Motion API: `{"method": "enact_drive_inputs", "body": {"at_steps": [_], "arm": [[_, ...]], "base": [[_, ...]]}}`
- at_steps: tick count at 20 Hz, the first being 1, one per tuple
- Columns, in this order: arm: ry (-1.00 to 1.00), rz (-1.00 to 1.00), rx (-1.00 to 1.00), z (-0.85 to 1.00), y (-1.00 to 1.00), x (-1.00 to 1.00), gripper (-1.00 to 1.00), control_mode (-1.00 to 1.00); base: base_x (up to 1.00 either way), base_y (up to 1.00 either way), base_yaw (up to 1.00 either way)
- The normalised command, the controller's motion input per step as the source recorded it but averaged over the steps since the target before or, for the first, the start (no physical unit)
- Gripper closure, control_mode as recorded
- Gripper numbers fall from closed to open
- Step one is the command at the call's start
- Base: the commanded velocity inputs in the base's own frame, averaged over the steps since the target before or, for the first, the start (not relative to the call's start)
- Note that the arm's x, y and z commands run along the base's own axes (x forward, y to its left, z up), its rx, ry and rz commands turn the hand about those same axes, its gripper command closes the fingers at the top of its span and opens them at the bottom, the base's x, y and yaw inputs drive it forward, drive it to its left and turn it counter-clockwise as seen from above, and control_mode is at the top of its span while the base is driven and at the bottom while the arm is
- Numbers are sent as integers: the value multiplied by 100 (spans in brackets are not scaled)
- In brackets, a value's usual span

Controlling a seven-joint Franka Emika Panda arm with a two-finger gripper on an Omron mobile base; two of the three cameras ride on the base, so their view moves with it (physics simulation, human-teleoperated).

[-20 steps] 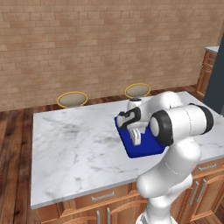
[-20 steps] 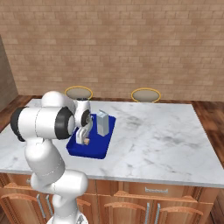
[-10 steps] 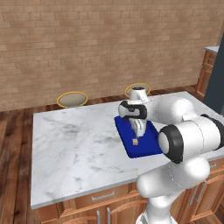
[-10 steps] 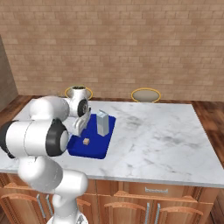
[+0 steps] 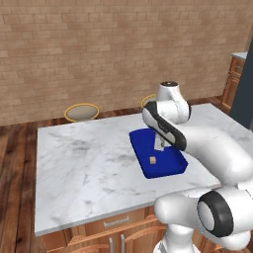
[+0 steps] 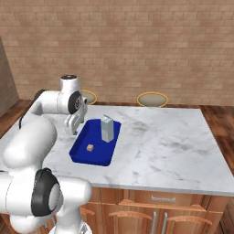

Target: Take out the milk from the fridge and place it on the tray on the counter. Then take the sugar cube near the tray and place it in the tray.

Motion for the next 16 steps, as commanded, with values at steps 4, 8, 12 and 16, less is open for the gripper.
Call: {"method": "enact_drive_inputs", "body": {"at_steps": [4,8,12,16], "arm": [[-29,0,0,97,0,-86,-100,-100],[-40,0,-2,96,0,-96,-100,-100],[-40,0,-2,81,0,-100,-100,-100],[-38,0,0,87,0,-94,-100,-100]], "base": [[0,0,0],[0,0,0],[0,0,0],[0,0,0]]}}
